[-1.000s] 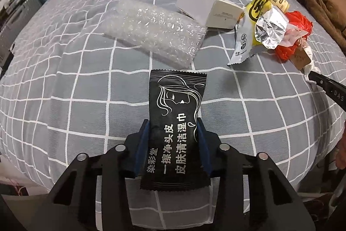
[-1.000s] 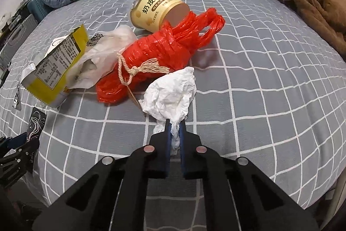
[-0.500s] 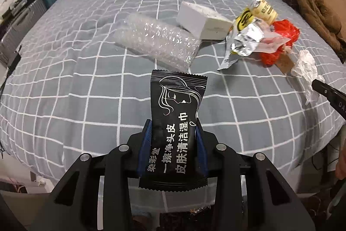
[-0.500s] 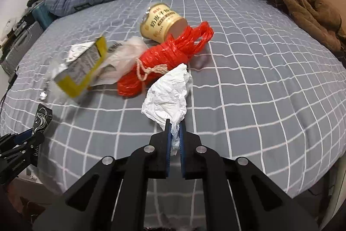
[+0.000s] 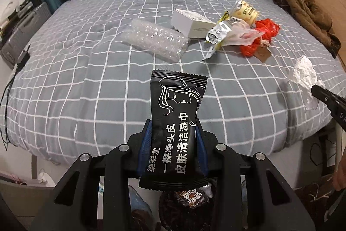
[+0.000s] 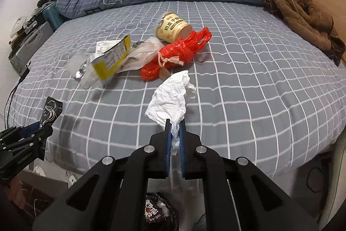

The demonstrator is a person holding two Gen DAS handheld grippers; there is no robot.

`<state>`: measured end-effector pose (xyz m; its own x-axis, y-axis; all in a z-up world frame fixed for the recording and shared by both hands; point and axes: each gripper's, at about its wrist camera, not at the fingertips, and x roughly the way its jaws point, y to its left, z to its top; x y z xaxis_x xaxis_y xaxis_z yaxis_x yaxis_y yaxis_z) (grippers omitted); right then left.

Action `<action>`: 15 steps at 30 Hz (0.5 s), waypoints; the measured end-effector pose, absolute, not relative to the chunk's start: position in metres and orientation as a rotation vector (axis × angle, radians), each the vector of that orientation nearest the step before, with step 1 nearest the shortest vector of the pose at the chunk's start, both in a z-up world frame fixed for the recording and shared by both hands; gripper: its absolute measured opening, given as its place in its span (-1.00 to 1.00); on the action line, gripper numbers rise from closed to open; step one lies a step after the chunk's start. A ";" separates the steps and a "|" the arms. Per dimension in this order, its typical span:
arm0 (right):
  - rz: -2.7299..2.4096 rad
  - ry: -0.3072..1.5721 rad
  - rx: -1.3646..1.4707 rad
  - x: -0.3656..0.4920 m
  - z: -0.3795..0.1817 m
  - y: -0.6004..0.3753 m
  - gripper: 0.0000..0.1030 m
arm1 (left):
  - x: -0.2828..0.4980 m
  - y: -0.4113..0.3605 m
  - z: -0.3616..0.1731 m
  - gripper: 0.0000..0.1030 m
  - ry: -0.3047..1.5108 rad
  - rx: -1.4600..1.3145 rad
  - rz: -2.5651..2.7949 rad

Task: Collect trash
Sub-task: 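Lift the black packet and white tissue and carry both over the bin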

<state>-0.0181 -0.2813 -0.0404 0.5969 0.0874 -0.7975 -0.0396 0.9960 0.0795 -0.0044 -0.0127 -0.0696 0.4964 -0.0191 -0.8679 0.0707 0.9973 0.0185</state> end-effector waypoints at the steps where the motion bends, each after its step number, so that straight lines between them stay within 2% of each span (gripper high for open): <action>1: 0.077 0.927 0.060 -0.024 -0.039 -0.281 -0.88 | -0.008 -0.013 -0.068 -0.29 1.046 0.053 -0.056; 15: 0.115 0.914 0.087 -0.104 -0.034 -0.265 -0.88 | -0.076 -0.021 -0.052 -0.29 1.012 0.043 -0.074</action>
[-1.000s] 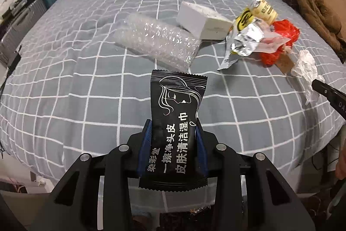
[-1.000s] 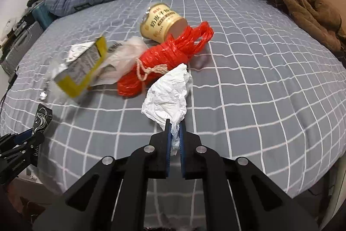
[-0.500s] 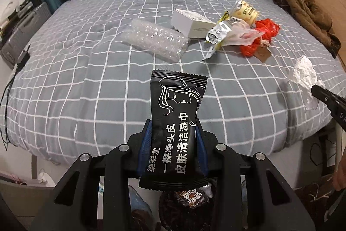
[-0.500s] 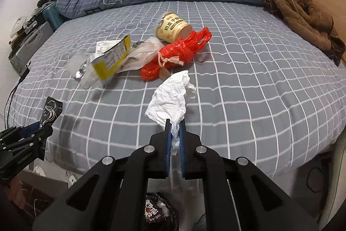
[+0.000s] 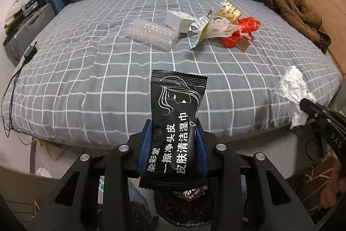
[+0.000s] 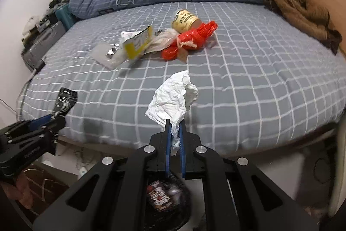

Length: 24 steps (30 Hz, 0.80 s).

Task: Collect trash
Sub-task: 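Lift the black packet and white tissue and carry both over the bin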

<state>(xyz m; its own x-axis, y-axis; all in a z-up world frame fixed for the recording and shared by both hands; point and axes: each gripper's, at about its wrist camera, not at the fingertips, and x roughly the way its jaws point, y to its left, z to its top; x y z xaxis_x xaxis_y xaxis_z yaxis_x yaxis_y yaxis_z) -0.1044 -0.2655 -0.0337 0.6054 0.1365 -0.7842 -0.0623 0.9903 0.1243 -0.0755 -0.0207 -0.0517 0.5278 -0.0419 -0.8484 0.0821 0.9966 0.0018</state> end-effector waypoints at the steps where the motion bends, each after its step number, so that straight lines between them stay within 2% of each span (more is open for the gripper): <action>1: 0.117 0.914 0.079 -0.108 -0.034 -0.263 -0.88 | -0.082 -0.021 -0.051 -0.29 1.015 0.042 -0.075; 13: 0.143 0.971 0.080 -0.159 -0.060 -0.236 -0.88 | -0.131 -0.018 -0.081 -0.29 1.066 0.024 -0.092; 24: 0.174 1.125 0.013 -0.192 -0.130 -0.199 -0.88 | -0.164 -0.016 -0.141 -0.29 1.174 0.020 -0.086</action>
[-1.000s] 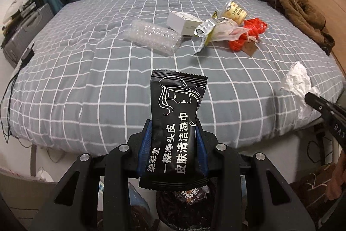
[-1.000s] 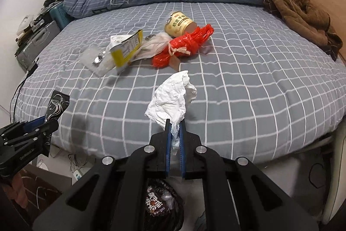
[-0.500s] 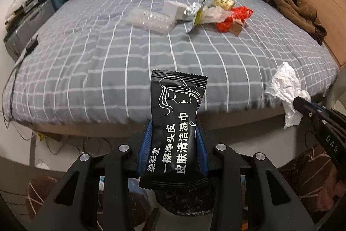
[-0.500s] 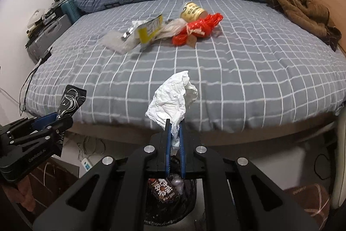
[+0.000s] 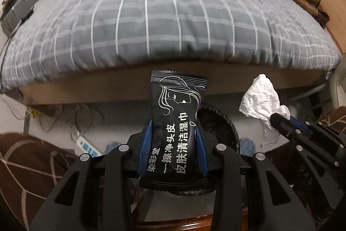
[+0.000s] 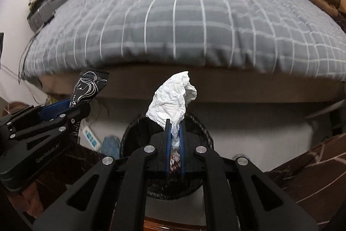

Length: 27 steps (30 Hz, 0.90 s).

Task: Collect trash
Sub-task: 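Lift the black packet and white tissue and carry both over the bin, then open the right tool to drop the tissue while the left tool drops the packet into the bin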

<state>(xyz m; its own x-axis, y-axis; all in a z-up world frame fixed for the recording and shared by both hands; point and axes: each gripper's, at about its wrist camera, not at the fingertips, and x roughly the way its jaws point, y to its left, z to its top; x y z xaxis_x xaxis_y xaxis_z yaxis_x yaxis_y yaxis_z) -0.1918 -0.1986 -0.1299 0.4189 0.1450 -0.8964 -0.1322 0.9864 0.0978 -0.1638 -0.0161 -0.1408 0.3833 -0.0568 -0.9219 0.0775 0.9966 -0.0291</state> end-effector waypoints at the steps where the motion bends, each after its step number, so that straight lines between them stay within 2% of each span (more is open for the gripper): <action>1: 0.173 1.136 -0.003 -0.192 -0.136 -0.196 -0.88 | -0.165 -0.014 -0.148 -0.29 1.190 0.012 -0.084; 12: 0.191 1.289 -0.012 -0.187 -0.187 -0.182 -0.88 | -0.165 0.001 -0.205 -0.29 1.291 0.007 -0.047; 17: 0.208 1.382 -0.007 -0.184 -0.209 -0.172 -0.88 | -0.163 0.004 -0.214 -0.29 1.312 0.013 -0.032; 27: 0.219 1.434 -0.066 -0.180 -0.235 -0.149 -0.80 | -0.160 0.020 -0.238 -0.29 1.370 0.005 -0.003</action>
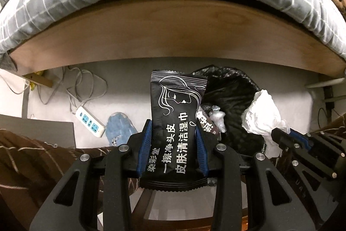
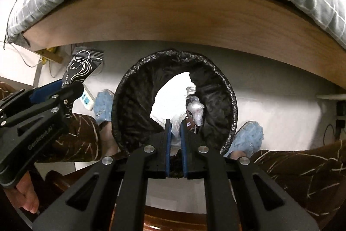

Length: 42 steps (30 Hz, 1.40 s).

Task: Collect trash
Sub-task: 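Open the right tool to drop the tissue while the left tool drops the packet into the bin, then move both open tools back over the bed toward the remaining trash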

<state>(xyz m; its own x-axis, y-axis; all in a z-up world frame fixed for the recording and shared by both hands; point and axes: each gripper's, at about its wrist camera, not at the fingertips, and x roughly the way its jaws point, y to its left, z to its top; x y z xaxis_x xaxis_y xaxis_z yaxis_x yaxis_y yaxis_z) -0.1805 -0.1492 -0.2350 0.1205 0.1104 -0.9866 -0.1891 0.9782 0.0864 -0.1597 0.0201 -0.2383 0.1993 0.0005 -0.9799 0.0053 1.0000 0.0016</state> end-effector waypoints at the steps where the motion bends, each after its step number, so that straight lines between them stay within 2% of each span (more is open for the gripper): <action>1: 0.220 1.435 -0.072 -0.180 -0.237 -0.148 -0.73 | -0.159 0.020 -0.242 -0.29 1.379 0.008 -0.001; 2: 0.223 1.434 -0.076 -0.180 -0.238 -0.149 -0.69 | -0.159 0.020 -0.245 -0.29 1.384 0.007 0.001; 4: 0.222 1.429 -0.081 -0.180 -0.240 -0.148 -0.43 | -0.158 0.017 -0.247 -0.29 1.393 0.005 0.003; 6: 0.219 1.429 -0.076 -0.180 -0.241 -0.150 -0.30 | -0.156 0.017 -0.250 -0.29 1.397 0.009 0.005; 10: 0.183 1.394 -0.073 -0.178 -0.236 -0.162 0.13 | -0.153 0.012 -0.259 -0.29 1.419 -0.003 -0.009; 13: 0.143 1.372 -0.078 -0.178 -0.233 -0.180 0.31 | -0.152 0.002 -0.266 -0.29 1.430 0.004 -0.026; 24: 0.021 1.303 -0.046 -0.178 -0.217 -0.251 0.70 | -0.152 -0.058 -0.271 -0.29 1.442 0.035 -0.121; 31: -0.020 1.313 -0.021 -0.180 -0.220 -0.269 0.73 | -0.160 -0.088 -0.268 -0.27 1.433 0.069 -0.193; 34: -0.023 1.310 -0.017 -0.179 -0.221 -0.268 0.73 | -0.161 -0.092 -0.266 -0.09 1.419 0.086 -0.201; 37: -0.025 1.297 -0.012 -0.177 -0.219 -0.267 0.73 | -0.161 -0.089 -0.259 0.41 1.379 0.096 -0.180; 40: -0.032 1.271 -0.008 -0.174 -0.212 -0.266 0.73 | -0.159 -0.081 -0.250 0.66 1.341 0.088 -0.153; 42: -0.034 1.233 -0.012 -0.172 -0.201 -0.264 0.73 | -0.157 -0.076 -0.244 0.72 1.323 0.090 -0.138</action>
<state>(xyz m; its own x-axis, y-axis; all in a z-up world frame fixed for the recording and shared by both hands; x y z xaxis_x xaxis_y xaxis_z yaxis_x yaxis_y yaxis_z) -0.1722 -0.2637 -0.2013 0.3307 -0.0324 -0.9432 0.0190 0.9994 -0.0277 -0.1570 -0.0762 -0.2445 0.2389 -0.0492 -0.9698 0.1517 0.9883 -0.0128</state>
